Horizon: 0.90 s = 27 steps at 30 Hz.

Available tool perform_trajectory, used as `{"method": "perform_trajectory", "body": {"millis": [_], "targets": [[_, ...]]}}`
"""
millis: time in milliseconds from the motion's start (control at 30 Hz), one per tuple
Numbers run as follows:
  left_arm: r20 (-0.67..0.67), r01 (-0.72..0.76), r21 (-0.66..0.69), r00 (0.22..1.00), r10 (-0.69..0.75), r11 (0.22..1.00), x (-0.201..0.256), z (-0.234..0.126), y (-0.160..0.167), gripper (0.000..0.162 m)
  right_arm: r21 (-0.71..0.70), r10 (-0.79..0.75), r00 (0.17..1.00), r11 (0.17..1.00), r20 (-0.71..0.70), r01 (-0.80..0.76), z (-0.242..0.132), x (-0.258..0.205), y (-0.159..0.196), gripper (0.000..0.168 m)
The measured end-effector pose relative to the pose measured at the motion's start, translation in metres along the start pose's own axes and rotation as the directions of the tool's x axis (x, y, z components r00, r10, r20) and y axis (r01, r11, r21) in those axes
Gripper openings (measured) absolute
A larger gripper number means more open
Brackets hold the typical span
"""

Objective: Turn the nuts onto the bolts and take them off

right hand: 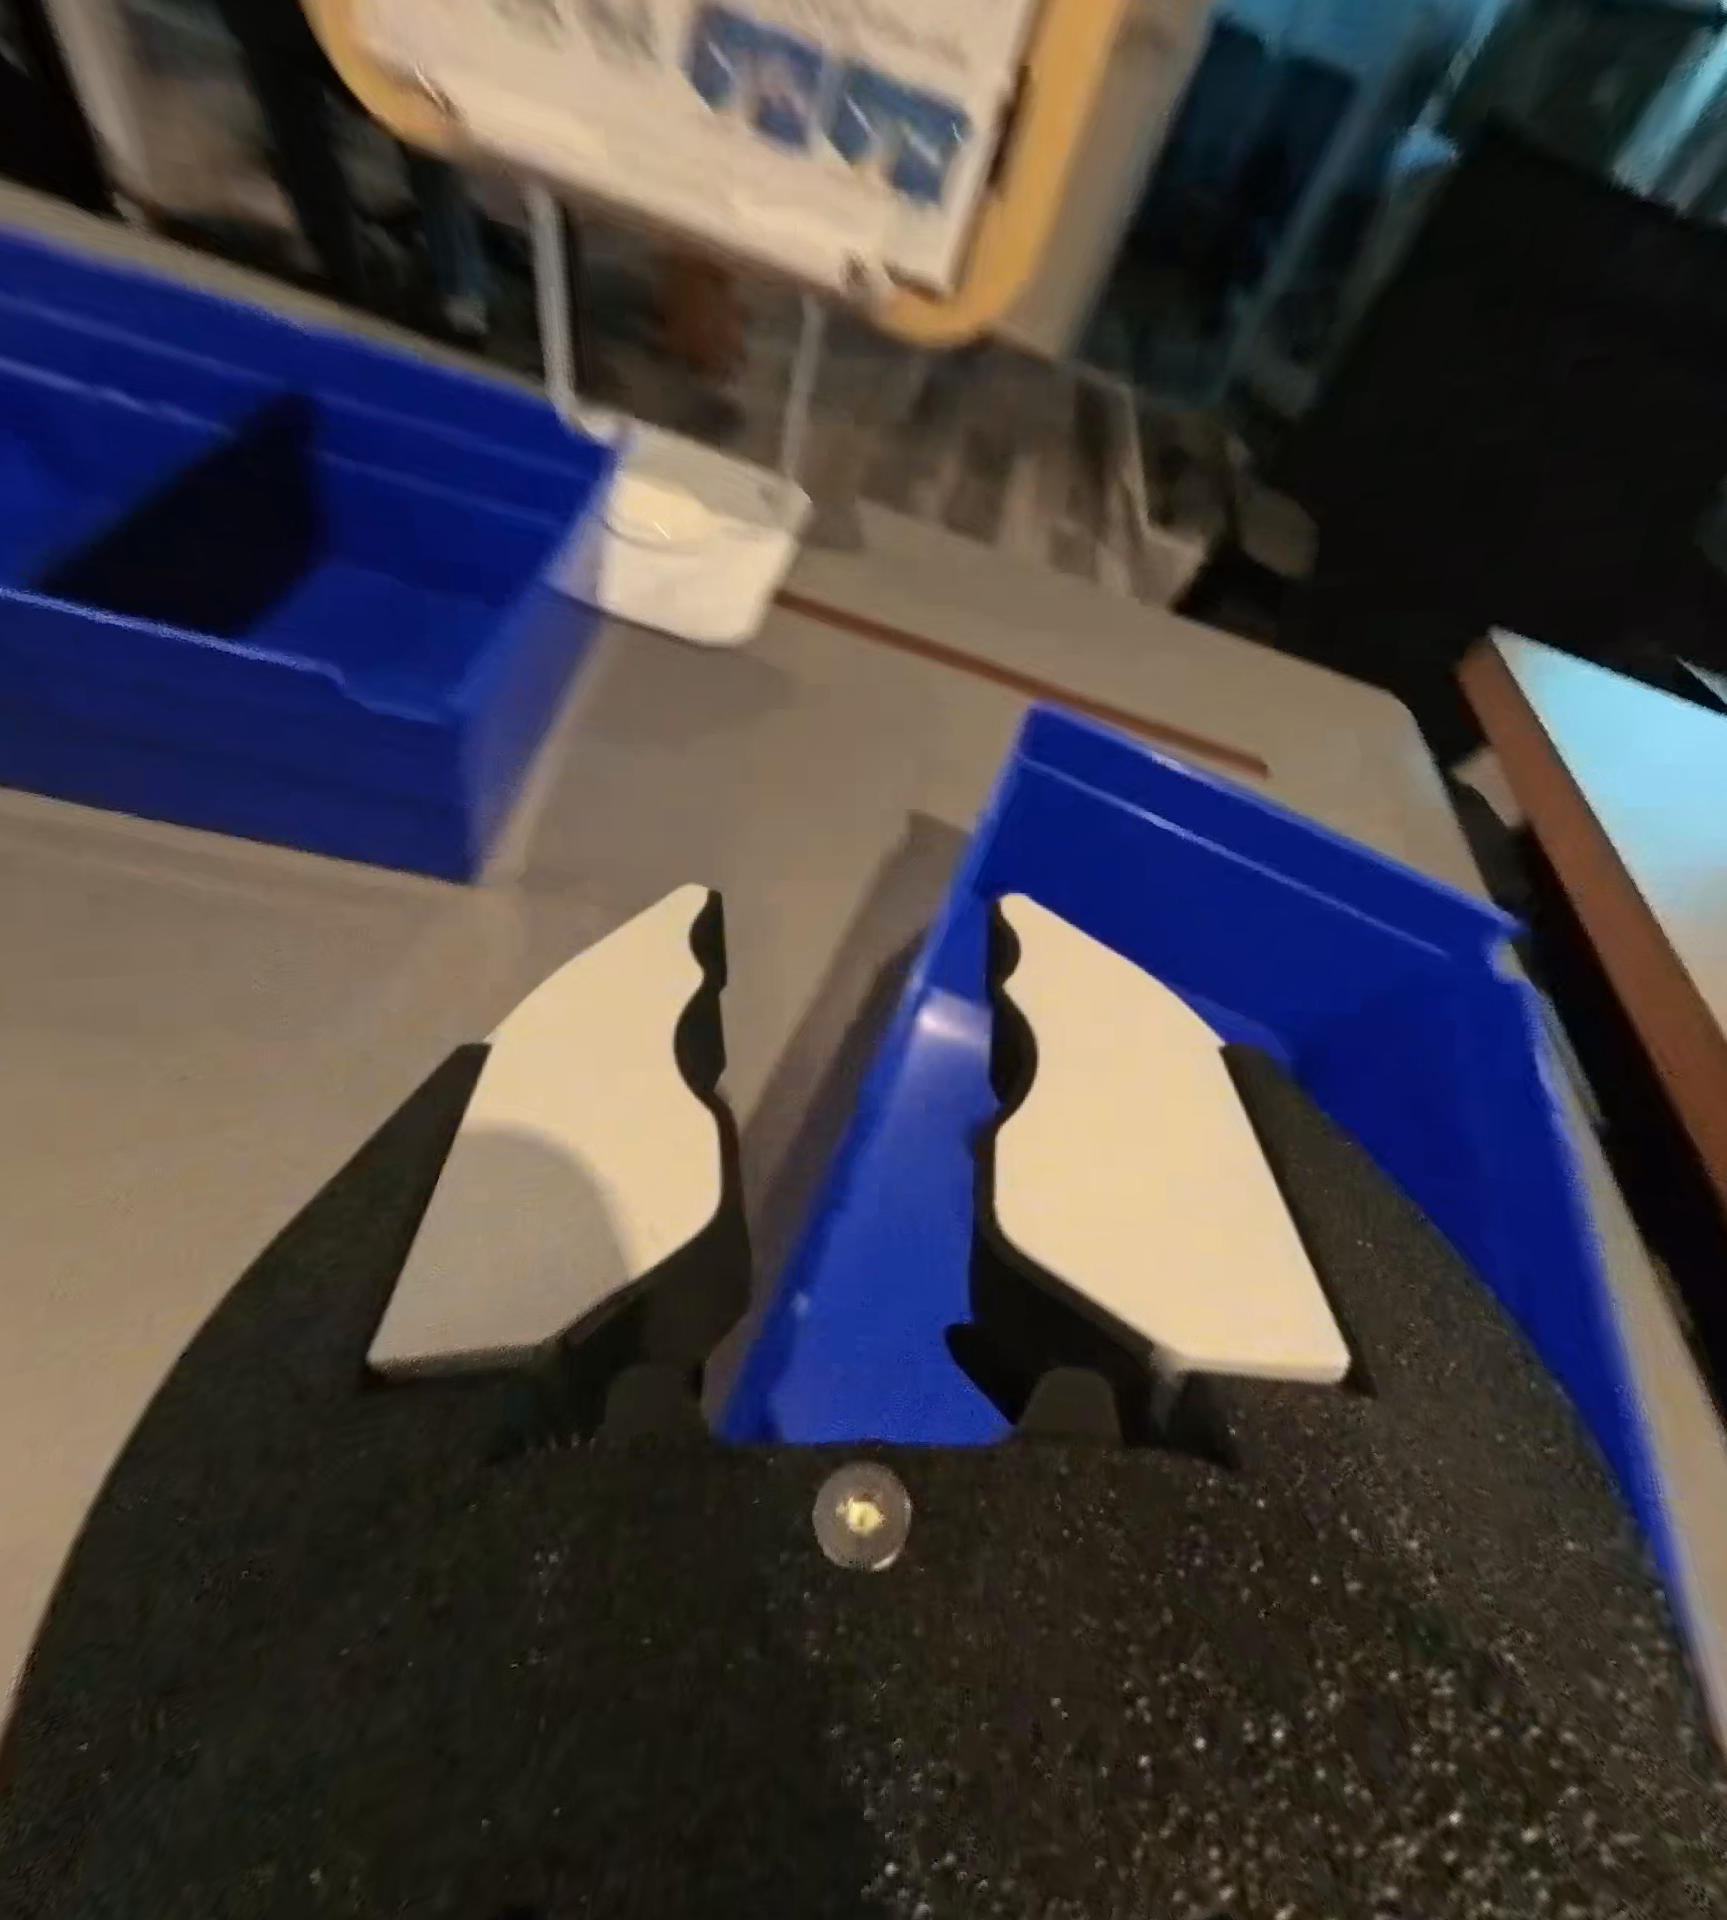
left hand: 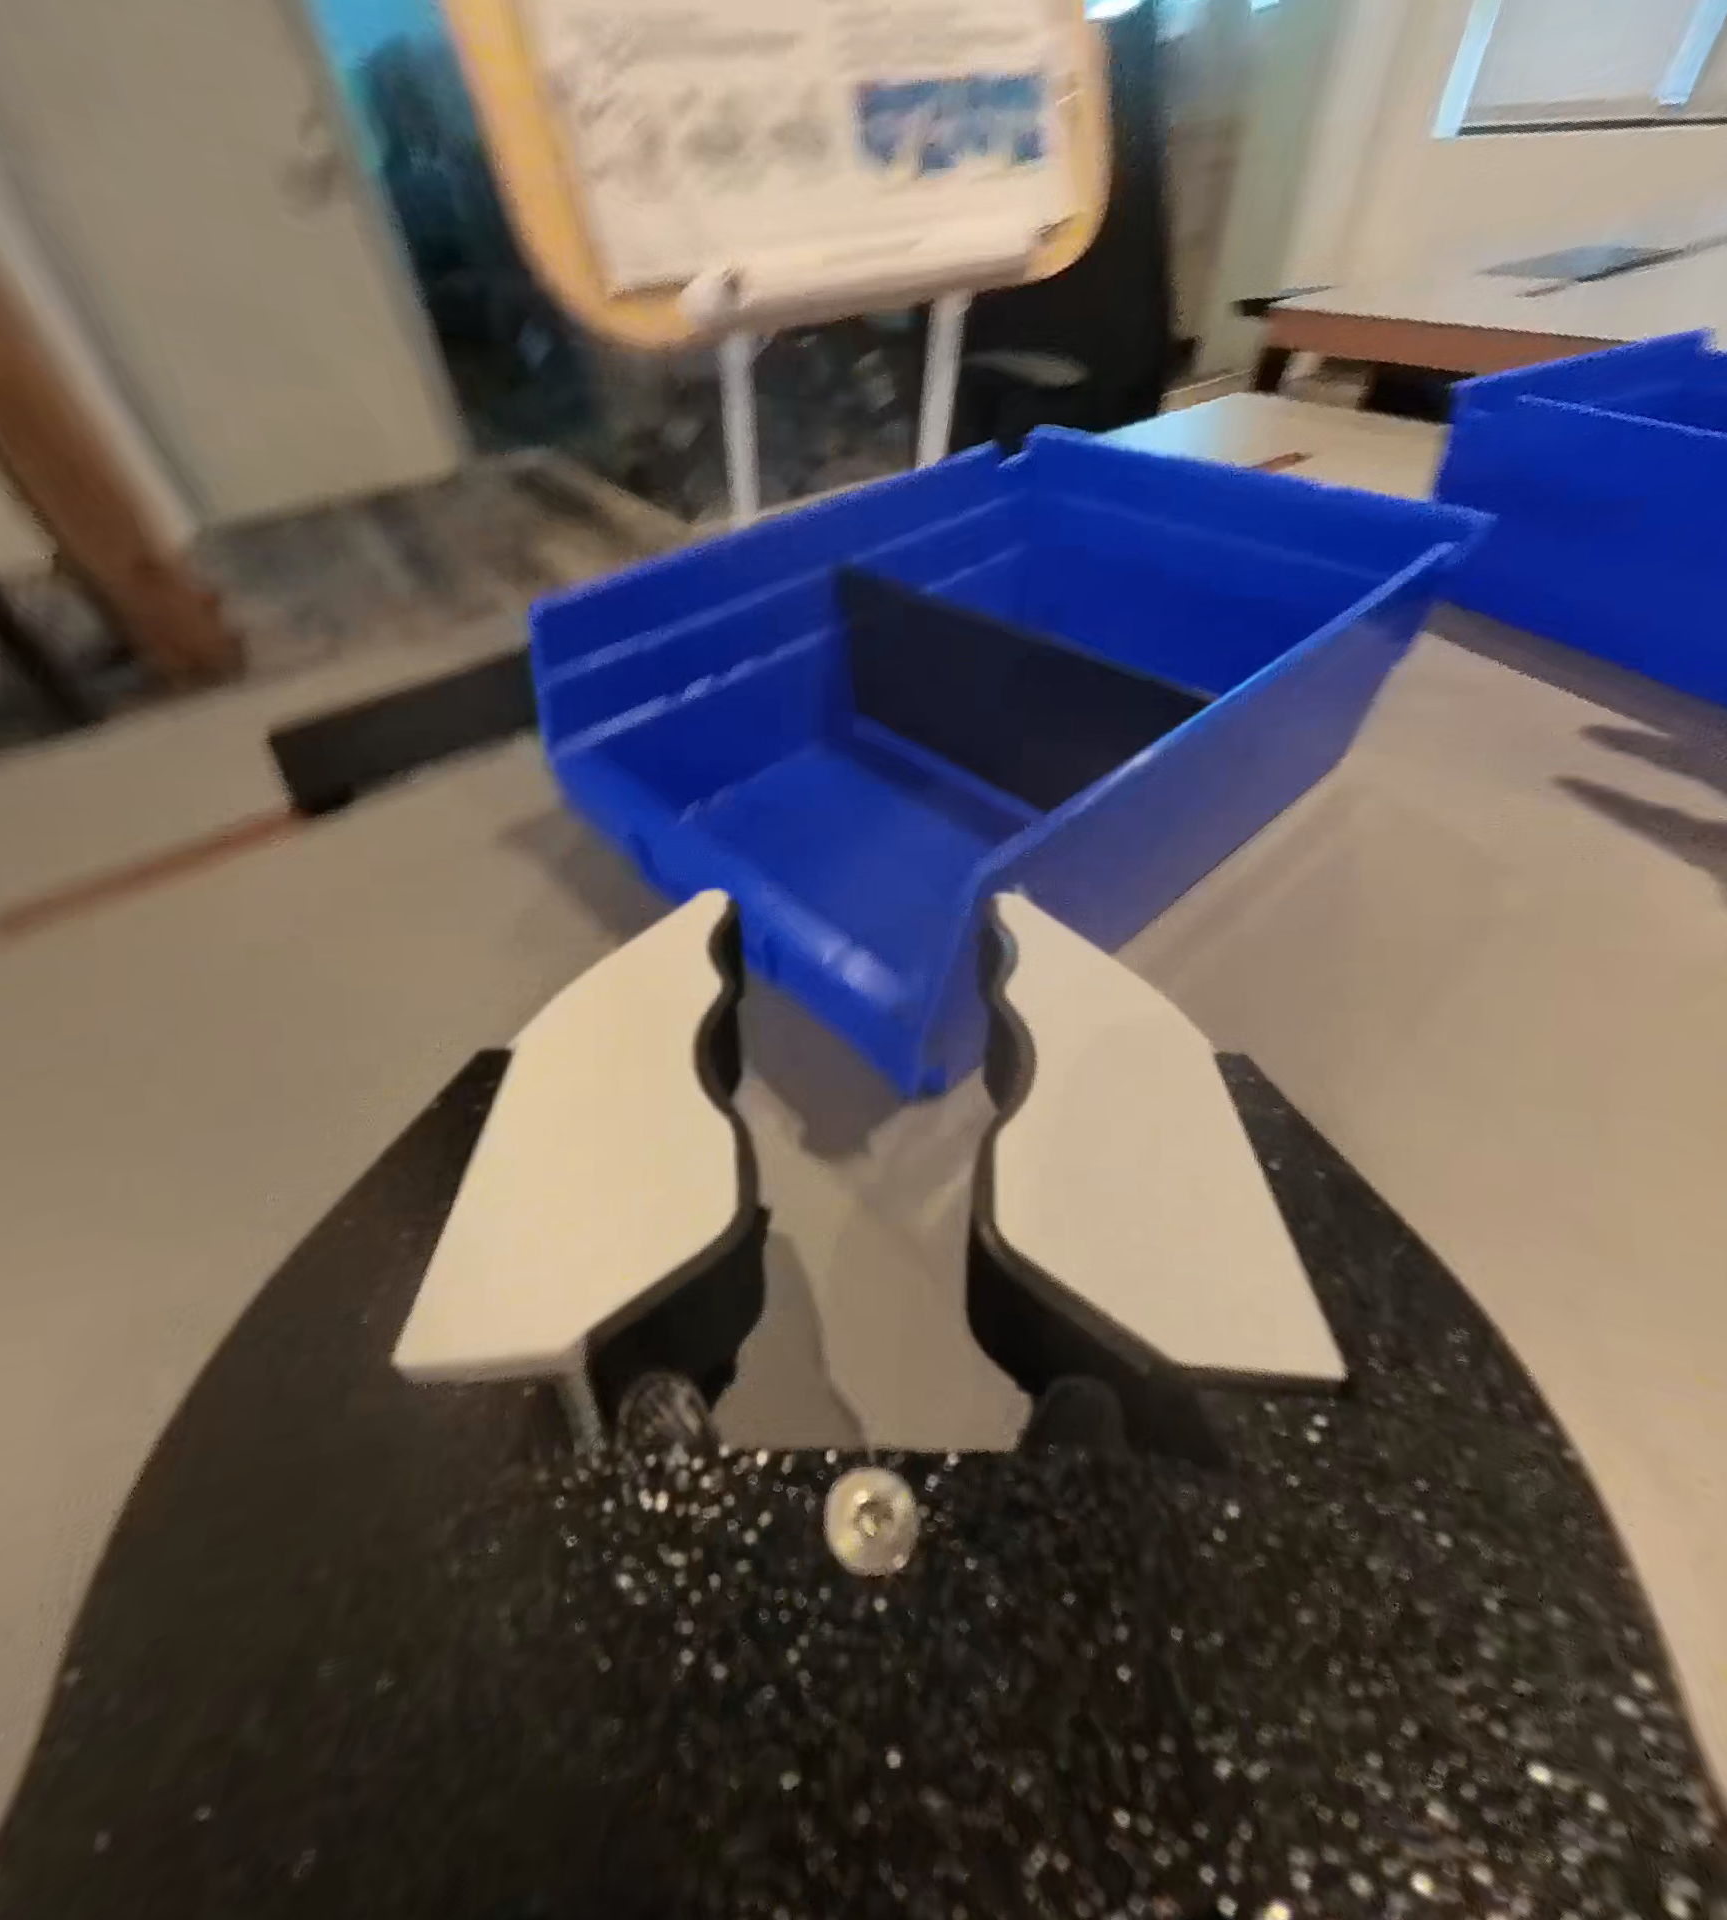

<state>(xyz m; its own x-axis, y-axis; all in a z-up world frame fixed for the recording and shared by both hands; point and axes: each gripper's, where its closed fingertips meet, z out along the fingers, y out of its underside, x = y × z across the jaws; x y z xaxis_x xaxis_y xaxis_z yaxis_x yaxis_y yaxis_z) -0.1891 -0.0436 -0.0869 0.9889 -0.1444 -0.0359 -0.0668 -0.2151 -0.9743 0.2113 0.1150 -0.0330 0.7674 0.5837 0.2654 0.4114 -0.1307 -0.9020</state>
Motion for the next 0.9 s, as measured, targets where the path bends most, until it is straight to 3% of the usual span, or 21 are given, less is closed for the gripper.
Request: {"method": "perform_trajectory", "body": {"millis": [133,267,400,500,700,800,900], "targets": [[0.076,0.063,-0.032,0.995,-0.061,0.997,-0.006,-0.012,0.011,0.059,-0.216,-0.046,0.997,0.976,-0.058,0.032,0.01,0.019,0.036,0.046],[0.141,0.025,-0.061,0.99,-0.016,0.998,-0.006,-0.021,0.017,0.073,-0.317,0.001,0.998,0.948,0.056,0.016,0.028,0.003,0.054,0.051],[0.185,-0.026,-0.083,0.982,0.041,0.996,-0.007,-0.028,0.023,0.087,-0.447,-0.032,0.998,0.893,0.055,0.053,0.05,0.01,0.068,0.05],[0.176,-0.019,-0.079,0.984,0.032,0.997,-0.003,-0.032,0.027,0.089,-0.543,0.026,0.995,0.839,0.101,0.033,0.066,0.003,0.077,0.048],[0.159,0.005,-0.076,0.987,0.007,0.997,0.002,-0.044,0.038,0.089,-0.748,-0.017,0.999,0.663,0.044,0.044,0.072,0.009,0.109,0.015],[0.151,0.011,-0.088,0.989,0.002,0.996,0.003,-0.049,0.044,0.088,-0.753,-0.091,0.996,0.654,0.018,0.073,0.069,0.012,0.11,0.011],[0.135,0.024,-0.083,0.991,-0.013,0.996,0.006,-0.052,0.047,0.086,-0.735,-0.064,0.997,0.675,0.03,0.066,0.058,0.002,0.111,0.01]]}}
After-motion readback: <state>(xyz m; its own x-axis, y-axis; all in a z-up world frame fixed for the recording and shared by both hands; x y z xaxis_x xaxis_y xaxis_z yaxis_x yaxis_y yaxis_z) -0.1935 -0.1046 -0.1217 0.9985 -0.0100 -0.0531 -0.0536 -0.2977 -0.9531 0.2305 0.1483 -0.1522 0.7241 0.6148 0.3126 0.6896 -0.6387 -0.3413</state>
